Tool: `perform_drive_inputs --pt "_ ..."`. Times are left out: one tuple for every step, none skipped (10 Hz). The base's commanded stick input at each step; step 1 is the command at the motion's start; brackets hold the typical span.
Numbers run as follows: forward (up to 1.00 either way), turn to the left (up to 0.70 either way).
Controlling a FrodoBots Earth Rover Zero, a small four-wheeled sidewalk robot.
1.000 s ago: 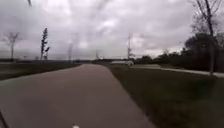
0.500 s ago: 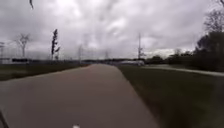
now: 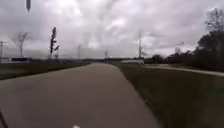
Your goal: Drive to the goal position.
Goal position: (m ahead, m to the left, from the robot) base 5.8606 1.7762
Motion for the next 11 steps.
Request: perform_drive_inputs --pt "0.70 0.00" --pt "0.70 0.00" --pt "0.70 0.00" --pt "0.70 0.00" --pt "0.70 0.22" --pt "0.70 0.35" --pt "0.70 0.35" --pt "0.70 0.35" --pt "0.70 0.35" --pt "0.70 0.35" --pt "0.70 0.18"
